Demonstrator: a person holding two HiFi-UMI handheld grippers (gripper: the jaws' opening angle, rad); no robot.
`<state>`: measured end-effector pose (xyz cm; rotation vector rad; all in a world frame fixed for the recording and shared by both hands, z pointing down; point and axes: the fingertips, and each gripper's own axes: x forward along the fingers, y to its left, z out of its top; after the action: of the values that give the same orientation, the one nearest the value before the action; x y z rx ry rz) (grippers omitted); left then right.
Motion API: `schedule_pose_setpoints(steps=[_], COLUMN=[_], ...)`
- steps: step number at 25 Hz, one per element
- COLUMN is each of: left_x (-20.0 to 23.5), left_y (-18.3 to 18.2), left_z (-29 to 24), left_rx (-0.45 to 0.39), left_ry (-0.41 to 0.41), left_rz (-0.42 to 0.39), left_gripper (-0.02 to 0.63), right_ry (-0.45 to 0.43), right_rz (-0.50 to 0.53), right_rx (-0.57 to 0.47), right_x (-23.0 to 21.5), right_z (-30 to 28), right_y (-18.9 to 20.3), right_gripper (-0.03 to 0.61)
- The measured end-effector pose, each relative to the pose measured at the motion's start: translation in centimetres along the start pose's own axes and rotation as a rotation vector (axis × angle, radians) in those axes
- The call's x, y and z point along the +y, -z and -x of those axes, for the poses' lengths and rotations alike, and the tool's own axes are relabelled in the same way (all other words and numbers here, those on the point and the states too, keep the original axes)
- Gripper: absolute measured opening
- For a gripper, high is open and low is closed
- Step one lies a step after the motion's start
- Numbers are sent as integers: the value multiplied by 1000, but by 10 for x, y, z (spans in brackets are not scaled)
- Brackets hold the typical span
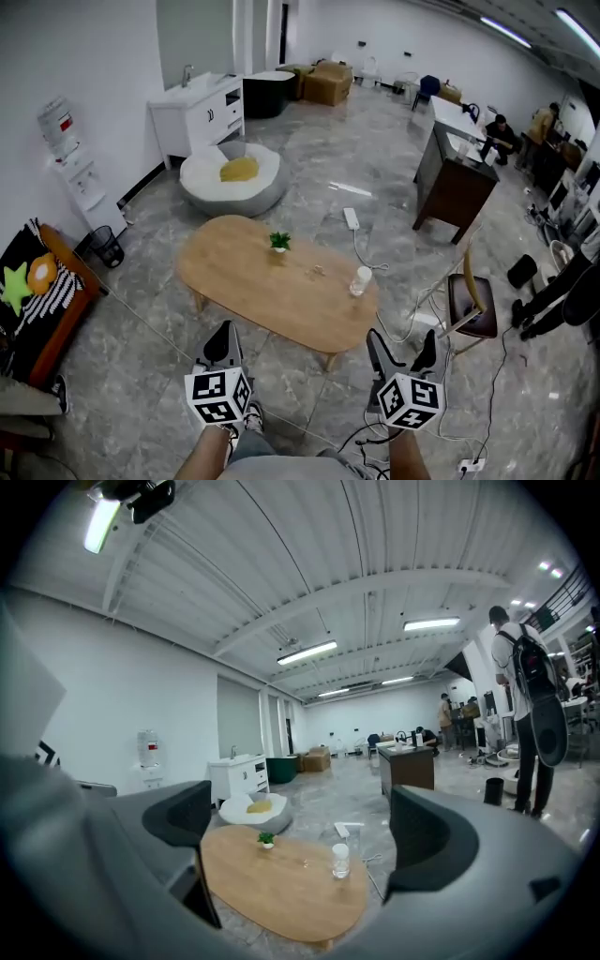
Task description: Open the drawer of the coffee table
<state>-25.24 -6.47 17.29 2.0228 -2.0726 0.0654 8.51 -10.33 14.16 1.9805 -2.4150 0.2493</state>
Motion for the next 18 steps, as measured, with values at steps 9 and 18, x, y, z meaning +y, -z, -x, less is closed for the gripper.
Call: schedule_pose_setpoints(steps=[9,18], left_x=[85,89], left_y=[-51,-58], left_z=[-127,-181], left_rx=[22,32], left_ry=[148,225], left_rz=[-51,-79], left_gripper=[-8,-8], right_ry=[189,251], right_rz=[-47,-60], right_rx=[-38,-27], right_x=[54,65], right_z=[-87,-123], right_y=[-14,-3], right_gripper=[588,588])
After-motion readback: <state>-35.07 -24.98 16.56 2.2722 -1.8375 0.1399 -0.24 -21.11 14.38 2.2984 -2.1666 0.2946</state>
